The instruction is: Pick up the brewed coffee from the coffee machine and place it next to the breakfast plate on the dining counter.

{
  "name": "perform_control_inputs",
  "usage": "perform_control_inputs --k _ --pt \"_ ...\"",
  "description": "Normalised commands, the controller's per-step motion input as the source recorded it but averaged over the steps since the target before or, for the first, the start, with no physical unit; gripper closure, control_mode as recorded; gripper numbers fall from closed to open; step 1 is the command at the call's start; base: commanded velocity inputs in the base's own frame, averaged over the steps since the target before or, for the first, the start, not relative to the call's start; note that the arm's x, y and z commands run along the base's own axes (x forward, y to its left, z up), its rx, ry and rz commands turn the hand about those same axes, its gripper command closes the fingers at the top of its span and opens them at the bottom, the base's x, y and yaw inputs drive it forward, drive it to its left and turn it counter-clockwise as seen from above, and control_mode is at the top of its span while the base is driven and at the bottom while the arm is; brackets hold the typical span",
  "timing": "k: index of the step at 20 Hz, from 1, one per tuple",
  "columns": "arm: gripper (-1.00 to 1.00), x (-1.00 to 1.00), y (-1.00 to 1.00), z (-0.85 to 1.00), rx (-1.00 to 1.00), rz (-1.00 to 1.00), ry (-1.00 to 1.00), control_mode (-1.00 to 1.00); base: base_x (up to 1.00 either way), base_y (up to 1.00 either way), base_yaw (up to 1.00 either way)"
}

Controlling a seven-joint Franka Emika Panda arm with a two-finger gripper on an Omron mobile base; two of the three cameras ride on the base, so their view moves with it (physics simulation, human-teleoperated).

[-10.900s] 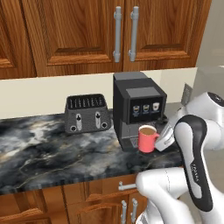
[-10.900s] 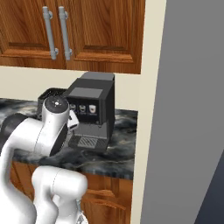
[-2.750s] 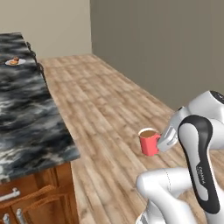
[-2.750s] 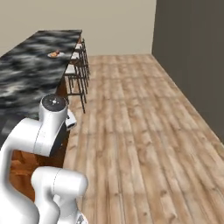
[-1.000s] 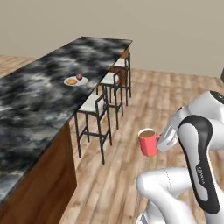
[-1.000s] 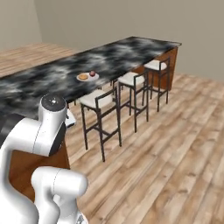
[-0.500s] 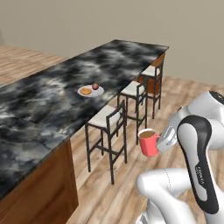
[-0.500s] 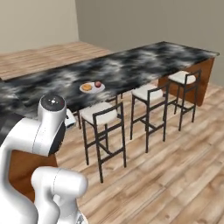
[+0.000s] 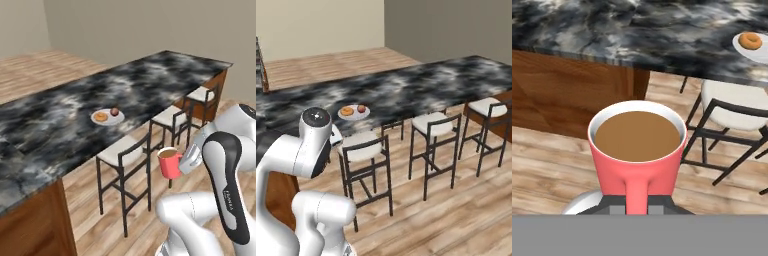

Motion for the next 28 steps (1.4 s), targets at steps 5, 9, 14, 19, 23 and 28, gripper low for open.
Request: perform_control_inputs --k 5,9,14,19,23,28 --pt "1.0 0.0 0.0 0.0 0.0 0.0 0.0 1.0 1.0 -0.75 0.37" --pt "1.0 0.0 0.0 0.0 0.0 0.0 0.0 1.0 1.0 -0.64 0.37" --pt "1.0 0.0 0.0 0.0 0.0 0.0 0.0 1.0 1.0 -0.45 0.38" --pt "1.0 0.0 0.0 0.0 0.0 0.0 0.0 1.0 1.0 -0.27 0.43" --pt "1.0 0.0 0.0 0.0 0.0 0.0 0.0 1.0 1.0 -0.11 0.47" --pt "1.0 0.0 0.0 0.0 0.0 0.0 0.0 1.0 1.0 -0.01 0.51"
